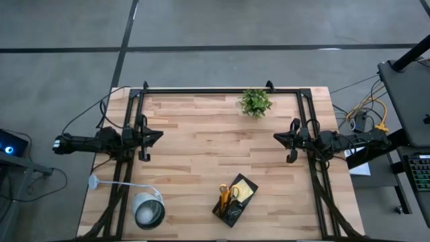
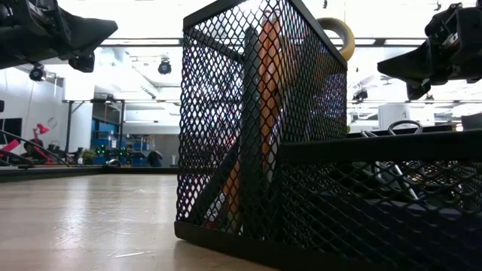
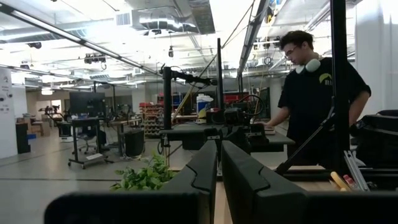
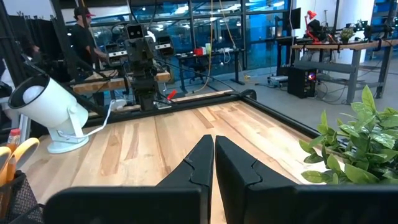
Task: Pick and place office supplies into organizer
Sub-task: Return to Home Position
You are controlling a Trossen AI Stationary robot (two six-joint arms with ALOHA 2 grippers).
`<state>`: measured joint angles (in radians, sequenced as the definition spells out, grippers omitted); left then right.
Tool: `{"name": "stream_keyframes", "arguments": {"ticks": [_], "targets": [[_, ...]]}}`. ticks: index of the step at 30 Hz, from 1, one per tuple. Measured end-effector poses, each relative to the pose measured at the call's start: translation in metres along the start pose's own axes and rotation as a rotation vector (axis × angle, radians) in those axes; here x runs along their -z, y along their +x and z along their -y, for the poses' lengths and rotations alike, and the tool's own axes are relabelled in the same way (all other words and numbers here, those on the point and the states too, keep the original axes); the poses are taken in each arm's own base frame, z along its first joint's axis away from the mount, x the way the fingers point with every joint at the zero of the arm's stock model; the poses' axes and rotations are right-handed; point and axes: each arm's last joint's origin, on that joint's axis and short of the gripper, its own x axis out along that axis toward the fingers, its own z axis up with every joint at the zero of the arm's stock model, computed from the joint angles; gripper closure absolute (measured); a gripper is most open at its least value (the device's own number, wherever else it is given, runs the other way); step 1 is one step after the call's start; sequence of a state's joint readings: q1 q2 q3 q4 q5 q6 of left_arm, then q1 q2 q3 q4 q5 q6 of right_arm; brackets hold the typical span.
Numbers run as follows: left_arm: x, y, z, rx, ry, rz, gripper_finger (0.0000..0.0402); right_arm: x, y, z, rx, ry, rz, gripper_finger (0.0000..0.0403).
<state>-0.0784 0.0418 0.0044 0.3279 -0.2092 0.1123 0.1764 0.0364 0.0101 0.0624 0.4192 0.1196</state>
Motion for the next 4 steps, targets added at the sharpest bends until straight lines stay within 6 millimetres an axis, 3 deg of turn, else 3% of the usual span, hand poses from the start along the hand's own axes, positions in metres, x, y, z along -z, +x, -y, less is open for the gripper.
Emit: {"name": "stream_keyframes", "arguments": {"ticks": [4], "targets": [[0.0,0.0,0.0,0.0,0.0,0.0,0.0394,0.0,0.0,0.0,0.0,0.0,0.0,0.0394]]}}
